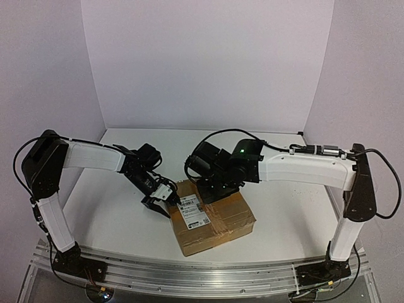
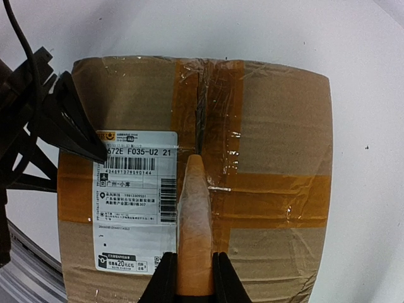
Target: Unpack the express box
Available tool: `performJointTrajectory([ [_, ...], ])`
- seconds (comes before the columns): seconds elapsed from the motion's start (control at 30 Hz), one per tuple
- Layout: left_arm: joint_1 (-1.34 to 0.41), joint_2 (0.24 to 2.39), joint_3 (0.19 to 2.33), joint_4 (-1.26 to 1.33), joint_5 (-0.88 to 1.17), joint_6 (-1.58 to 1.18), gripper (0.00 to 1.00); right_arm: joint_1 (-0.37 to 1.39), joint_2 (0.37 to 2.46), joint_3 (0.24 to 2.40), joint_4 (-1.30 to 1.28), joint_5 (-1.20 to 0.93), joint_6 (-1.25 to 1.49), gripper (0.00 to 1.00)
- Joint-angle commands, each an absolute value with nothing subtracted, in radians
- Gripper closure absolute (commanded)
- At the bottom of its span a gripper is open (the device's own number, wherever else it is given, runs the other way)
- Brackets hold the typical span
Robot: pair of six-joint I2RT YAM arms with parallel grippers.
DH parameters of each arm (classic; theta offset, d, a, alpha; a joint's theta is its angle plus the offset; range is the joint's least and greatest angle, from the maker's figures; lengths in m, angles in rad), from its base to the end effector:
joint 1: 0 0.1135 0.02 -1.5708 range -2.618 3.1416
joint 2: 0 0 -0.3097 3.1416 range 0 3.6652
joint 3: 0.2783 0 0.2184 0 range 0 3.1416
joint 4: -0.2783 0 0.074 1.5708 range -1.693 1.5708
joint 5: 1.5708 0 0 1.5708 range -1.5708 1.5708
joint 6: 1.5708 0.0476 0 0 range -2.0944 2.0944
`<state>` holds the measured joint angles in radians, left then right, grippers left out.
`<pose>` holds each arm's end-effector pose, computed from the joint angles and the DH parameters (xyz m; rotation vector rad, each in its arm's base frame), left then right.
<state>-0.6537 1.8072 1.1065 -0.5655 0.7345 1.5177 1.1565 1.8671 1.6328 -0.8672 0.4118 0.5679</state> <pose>0.2382 -0.2227 0.2208 2.2595 1.0256 -0.7062 0.1711 0.3418 0.3144 -0.6126 2.4563 0.1153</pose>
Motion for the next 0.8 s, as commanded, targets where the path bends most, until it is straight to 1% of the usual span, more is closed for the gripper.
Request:
performJointTrajectory([
  [0.0,-0.617,1.898,1.072,-0.647,0.471,1.376,0.43,1.197,1.842,1.566,-1.071,0.219,0.605,1.00],
  [0.17,-0.613,1.899,1.075,-0.657,0.472,1.385,0.43,1.210,1.809,1.518,-1.097,0.217,0.618,1.00],
  [0.4,-0.610,1.905,1.088,-0.659,0.471,1.390,0.43,1.232,1.825,1.529,-1.174,0.206,0.581,1.00],
  [0.77,-0.588,1.914,1.090,-0.661,0.452,1.391,0.44,1.264,1.817,1.553,-1.274,0.112,0.535,1.00],
])
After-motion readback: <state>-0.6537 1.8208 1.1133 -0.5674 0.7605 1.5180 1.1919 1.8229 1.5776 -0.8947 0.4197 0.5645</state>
